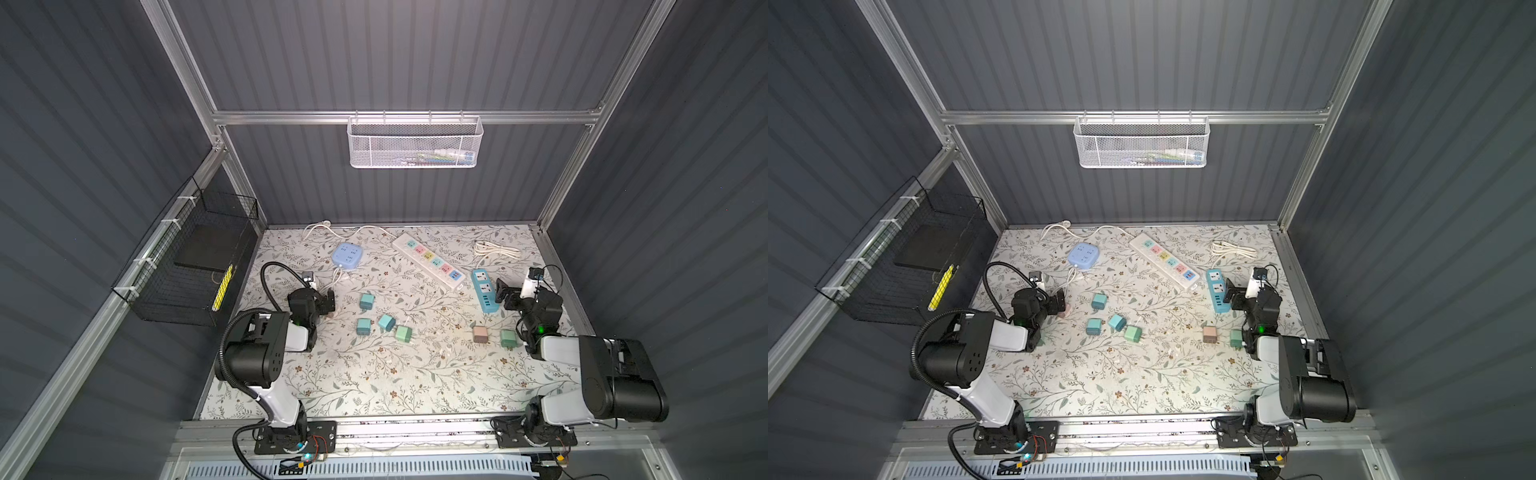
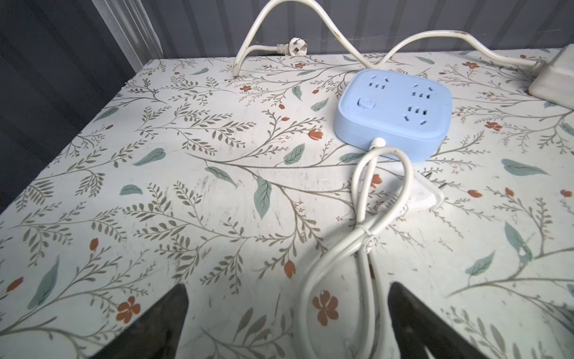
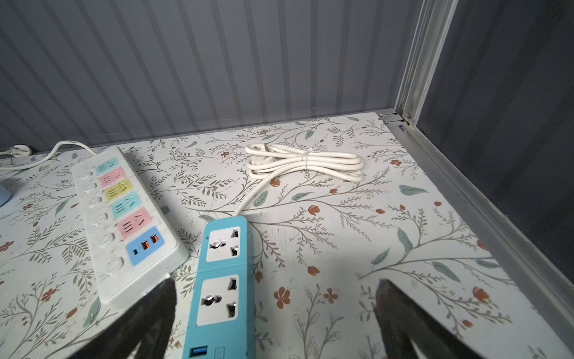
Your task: Insert the plug
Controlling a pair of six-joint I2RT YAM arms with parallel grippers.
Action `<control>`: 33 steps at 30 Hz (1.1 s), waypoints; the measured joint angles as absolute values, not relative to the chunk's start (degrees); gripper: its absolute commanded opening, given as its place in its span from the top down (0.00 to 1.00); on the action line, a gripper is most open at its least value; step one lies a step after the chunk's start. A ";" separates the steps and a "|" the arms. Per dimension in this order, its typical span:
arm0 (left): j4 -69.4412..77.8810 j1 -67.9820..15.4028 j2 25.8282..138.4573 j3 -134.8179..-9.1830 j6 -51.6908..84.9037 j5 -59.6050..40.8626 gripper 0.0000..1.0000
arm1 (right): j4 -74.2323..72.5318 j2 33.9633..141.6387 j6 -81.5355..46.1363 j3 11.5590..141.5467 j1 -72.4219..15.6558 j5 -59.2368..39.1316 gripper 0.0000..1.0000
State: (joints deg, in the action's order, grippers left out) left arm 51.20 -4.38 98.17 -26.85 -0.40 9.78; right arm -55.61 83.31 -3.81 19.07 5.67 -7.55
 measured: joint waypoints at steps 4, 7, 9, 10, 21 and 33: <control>51.20 -4.38 98.17 -26.85 -0.40 9.78 0.00 | -55.61 83.31 -3.75 19.07 5.56 -7.46 0.01; 51.22 -4.38 98.17 -26.85 -0.43 9.78 0.00 | -55.61 83.31 -3.51 19.07 5.19 -7.01 0.01; 51.22 -4.38 98.17 -26.85 -0.40 9.78 0.00 | -55.64 83.31 -3.33 19.07 4.82 -6.44 0.01; 51.22 -4.38 98.17 -26.85 -0.40 9.78 0.00 | -55.64 83.31 -3.16 19.07 4.64 -6.15 0.01; 51.22 -4.38 98.17 -26.85 -0.40 9.78 0.00 | -55.64 83.31 -2.72 19.07 4.34 -5.58 0.01; 51.22 -4.38 98.17 -26.85 -0.40 9.78 0.00 | -55.70 83.31 -2.72 19.03 4.40 -5.56 0.01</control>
State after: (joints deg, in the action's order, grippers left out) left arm 51.22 -4.38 98.17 -26.85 -0.40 9.78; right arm -55.70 83.31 -2.72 19.03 4.40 -5.56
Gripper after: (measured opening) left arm 0.999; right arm 0.990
